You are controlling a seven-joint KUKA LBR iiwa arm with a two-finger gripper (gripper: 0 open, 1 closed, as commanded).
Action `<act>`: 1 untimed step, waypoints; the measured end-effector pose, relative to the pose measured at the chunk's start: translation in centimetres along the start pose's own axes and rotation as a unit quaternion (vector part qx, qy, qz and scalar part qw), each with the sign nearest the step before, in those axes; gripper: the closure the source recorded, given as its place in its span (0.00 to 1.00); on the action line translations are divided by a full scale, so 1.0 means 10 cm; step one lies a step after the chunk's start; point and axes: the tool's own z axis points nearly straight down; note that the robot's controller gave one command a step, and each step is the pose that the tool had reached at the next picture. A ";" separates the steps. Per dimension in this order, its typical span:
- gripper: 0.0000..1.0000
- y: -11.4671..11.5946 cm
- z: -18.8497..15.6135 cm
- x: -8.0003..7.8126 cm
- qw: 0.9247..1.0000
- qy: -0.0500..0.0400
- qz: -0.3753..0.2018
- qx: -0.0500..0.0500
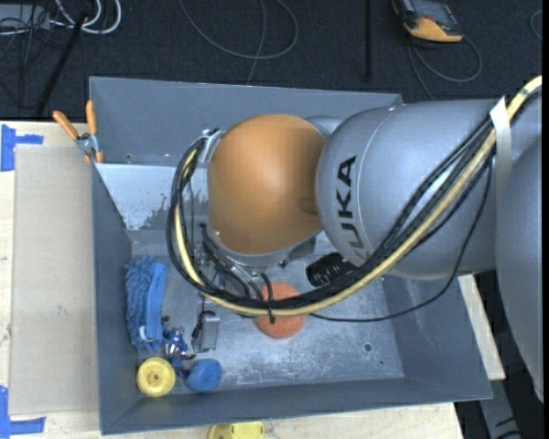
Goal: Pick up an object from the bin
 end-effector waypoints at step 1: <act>0.00 -0.01 -0.05 -0.02 1.000 -0.004 0.002 -0.001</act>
Offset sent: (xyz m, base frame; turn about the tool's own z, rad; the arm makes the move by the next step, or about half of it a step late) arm 0.0419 -0.0463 -0.0168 -0.0295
